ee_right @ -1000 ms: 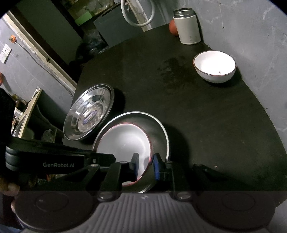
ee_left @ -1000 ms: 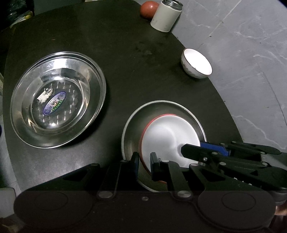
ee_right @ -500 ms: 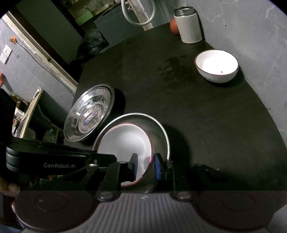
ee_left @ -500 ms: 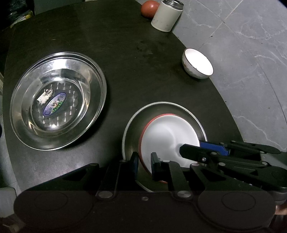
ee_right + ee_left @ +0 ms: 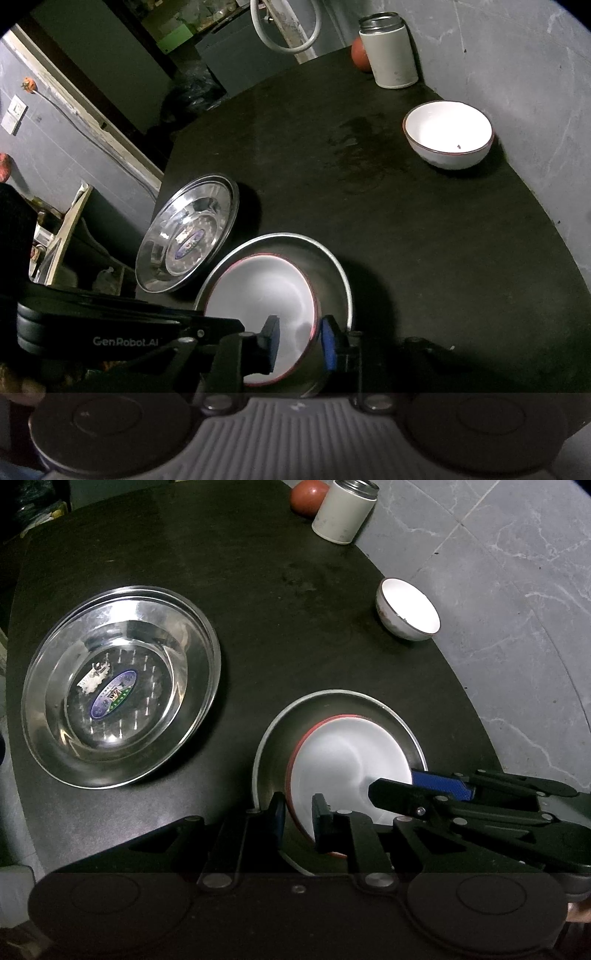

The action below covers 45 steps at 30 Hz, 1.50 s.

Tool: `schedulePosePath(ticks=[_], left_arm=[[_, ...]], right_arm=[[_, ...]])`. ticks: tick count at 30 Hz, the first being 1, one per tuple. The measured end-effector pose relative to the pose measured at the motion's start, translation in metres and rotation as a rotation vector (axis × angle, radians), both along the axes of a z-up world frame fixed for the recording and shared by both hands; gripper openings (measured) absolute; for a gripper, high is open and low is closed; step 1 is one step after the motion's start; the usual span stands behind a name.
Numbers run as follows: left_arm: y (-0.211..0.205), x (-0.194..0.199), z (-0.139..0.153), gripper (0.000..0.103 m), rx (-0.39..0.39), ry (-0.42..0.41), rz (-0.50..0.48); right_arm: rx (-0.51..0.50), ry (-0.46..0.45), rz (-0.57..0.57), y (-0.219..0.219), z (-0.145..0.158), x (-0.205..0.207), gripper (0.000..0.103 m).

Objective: Organize plates and bowls
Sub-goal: 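Hold the nested bowls with both grippers, then open both grippers, then move both grippers toward the remaining white bowl by the canister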

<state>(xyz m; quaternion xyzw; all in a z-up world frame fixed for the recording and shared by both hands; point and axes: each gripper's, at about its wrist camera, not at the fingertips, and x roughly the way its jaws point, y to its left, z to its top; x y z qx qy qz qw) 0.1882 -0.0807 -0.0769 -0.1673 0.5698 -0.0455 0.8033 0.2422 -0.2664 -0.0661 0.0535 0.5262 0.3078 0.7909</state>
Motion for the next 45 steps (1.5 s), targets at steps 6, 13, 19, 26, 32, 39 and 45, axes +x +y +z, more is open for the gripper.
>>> schedulePosePath(ticks=[6,13,19,26,32,39,45], left_arm=[[0.001,-0.001,0.000,0.018,0.004,-0.001,0.001],[0.001,-0.002,0.002,0.020,0.004,-0.003,0.001],[0.002,-0.004,0.007,0.024,0.008,-0.010,-0.003],[0.003,-0.005,0.013,0.030,0.009,-0.024,-0.007],[0.009,-0.011,0.029,0.039,0.013,-0.072,0.024],[0.017,0.000,0.046,0.066,0.060,-0.148,0.067],[0.018,0.033,0.049,0.097,0.063,-0.193,0.066]], right_arm=[[0.005,0.004,0.000,0.000,0.001,0.000,0.029],[0.009,0.005,0.002,0.000,0.000,0.000,0.030],[0.016,0.003,-0.002,-0.001,0.001,0.000,0.032],[0.030,-0.012,-0.008,-0.004,0.005,-0.001,0.036],[0.039,-0.035,-0.016,-0.009,0.011,-0.001,0.039],[0.091,-0.091,-0.074,-0.027,0.028,0.002,0.063],[0.132,-0.109,-0.177,-0.041,0.031,0.011,0.088]])
